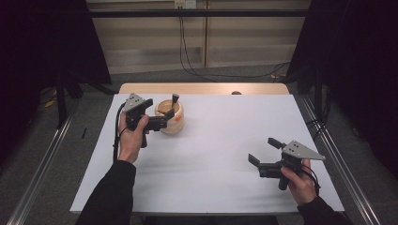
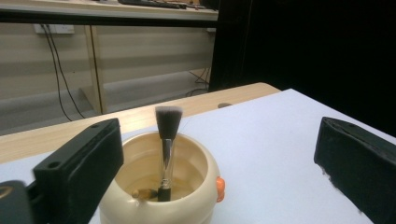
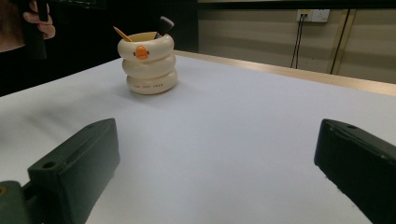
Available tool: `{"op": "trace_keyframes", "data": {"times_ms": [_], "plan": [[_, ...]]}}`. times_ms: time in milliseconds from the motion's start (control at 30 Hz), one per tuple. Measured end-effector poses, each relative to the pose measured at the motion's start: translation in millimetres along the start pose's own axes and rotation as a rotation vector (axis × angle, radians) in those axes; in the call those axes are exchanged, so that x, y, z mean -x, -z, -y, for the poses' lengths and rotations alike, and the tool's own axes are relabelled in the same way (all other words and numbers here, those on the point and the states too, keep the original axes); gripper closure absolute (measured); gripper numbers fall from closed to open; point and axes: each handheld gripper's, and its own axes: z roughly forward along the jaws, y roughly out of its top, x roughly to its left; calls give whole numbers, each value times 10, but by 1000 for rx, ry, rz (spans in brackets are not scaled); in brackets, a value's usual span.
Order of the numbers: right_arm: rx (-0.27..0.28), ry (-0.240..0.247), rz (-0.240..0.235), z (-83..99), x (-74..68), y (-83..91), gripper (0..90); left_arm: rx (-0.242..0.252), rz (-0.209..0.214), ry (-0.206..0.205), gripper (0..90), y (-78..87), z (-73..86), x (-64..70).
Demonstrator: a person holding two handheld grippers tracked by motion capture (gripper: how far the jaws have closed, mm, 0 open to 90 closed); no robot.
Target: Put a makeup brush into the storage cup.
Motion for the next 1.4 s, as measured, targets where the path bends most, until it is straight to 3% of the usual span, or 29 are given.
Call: {"op": "trace_keyframes", "data": {"times_ms": [433, 767, 833, 867, 1000, 1200, 1300, 1333, 1400], "plan": [[-7, 5, -3, -1, -21, 11, 0, 63, -6, 7, 10, 334, 64, 141], [-7, 10, 6, 7, 4, 24, 0, 39, -10, -32, 9, 553, 194, 227], [-6, 9, 15, 10, 8, 27, 0, 18, -38, -48, 5, 588, 223, 216], [-6, 11, 20, 11, 15, 28, 0, 28, -45, -21, 8, 602, 245, 210], [-1, 4, 26, 10, 25, 44, 0, 23, -53, -11, 9, 690, 345, 221], [-10, 7, 33, 27, 35, 68, 0, 10, -57, -57, 10, 805, 458, 319], [-11, 9, 33, 32, 45, 101, 0, 26, -38, -33, 9, 890, 506, 356], [-5, 3, 43, 33, 45, 111, 0, 25, -45, -34, 10, 918, 535, 369], [-6, 8, 34, 34, 58, 140, 0, 10, -61, 0, 19, 960, 599, 388]]}}
